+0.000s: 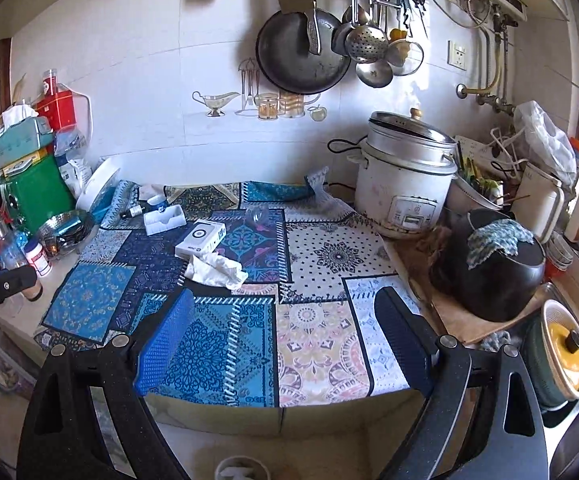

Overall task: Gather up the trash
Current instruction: 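Raise both tools back up toward the items on the counter, then grasp the white plastic tray with the left tool while the right tool grasps the HP box, then carry the white plastic tray and HP box down over the white bin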

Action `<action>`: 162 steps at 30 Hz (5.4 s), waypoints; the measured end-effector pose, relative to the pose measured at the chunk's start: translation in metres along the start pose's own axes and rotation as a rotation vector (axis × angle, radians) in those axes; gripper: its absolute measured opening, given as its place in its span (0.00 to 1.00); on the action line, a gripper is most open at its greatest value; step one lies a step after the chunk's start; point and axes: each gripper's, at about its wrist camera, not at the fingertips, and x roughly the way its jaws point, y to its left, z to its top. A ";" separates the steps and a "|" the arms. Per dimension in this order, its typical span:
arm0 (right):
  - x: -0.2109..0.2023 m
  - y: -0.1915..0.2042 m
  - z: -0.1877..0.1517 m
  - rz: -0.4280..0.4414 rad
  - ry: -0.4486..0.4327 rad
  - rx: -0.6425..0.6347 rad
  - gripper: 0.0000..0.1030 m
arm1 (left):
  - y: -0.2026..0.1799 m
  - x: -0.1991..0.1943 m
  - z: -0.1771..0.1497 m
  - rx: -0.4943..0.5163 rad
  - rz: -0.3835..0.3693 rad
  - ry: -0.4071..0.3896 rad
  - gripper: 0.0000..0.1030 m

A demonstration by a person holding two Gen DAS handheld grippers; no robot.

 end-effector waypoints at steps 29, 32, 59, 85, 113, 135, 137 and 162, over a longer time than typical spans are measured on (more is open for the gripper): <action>0.194 0.010 0.083 0.207 0.146 0.021 0.88 | 0.039 0.211 0.142 -0.064 0.181 0.076 0.69; 0.225 0.034 0.086 0.215 0.218 0.053 0.88 | 0.064 0.233 0.157 -0.068 0.163 0.091 0.69; 0.404 0.159 0.025 0.076 0.620 0.059 0.85 | 0.139 0.421 0.168 -0.092 0.027 0.373 0.52; 0.343 0.107 0.062 0.149 0.419 0.180 0.75 | 0.122 0.425 0.150 -0.063 0.075 0.374 0.05; 0.163 -0.039 0.025 0.299 0.232 0.104 0.75 | -0.004 0.180 0.044 -0.131 0.177 0.184 0.05; 0.020 0.029 -0.089 0.194 0.216 0.216 0.75 | 0.037 0.043 -0.097 0.060 0.092 0.258 0.05; 0.010 0.037 -0.101 0.190 0.226 0.212 0.75 | 0.045 0.032 -0.110 0.069 0.093 0.262 0.05; 0.077 0.020 -0.293 0.202 0.631 0.207 0.75 | 0.078 0.127 -0.316 -0.003 0.236 0.574 0.05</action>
